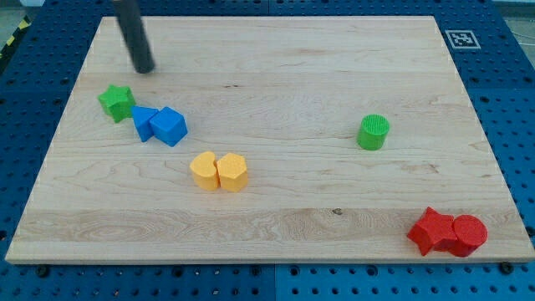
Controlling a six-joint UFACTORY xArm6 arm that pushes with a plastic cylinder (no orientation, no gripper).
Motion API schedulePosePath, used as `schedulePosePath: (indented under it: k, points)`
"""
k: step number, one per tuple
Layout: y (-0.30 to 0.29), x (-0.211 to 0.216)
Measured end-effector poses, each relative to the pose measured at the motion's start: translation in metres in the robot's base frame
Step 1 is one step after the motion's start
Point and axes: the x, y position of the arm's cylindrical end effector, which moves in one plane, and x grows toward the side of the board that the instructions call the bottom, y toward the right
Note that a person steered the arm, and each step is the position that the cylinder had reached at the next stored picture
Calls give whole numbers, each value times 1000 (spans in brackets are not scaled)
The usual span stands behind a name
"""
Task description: Push the green star to the left of the green circle
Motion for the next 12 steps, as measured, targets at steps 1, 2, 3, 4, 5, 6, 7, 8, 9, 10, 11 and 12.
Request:
schedulePosePath:
  k: [1,2,3,4,5,6,7,8,9,10,11,12]
  points:
    - [-72,57]
    - [-69,99]
    - [-16,110]
    - [-14,90]
    - [-27,58]
    - [-8,34]
    - [19,39]
    - [-14,48]
    - [-60,54]
    - [-38,71]
    - [0,72]
    - [29,72]
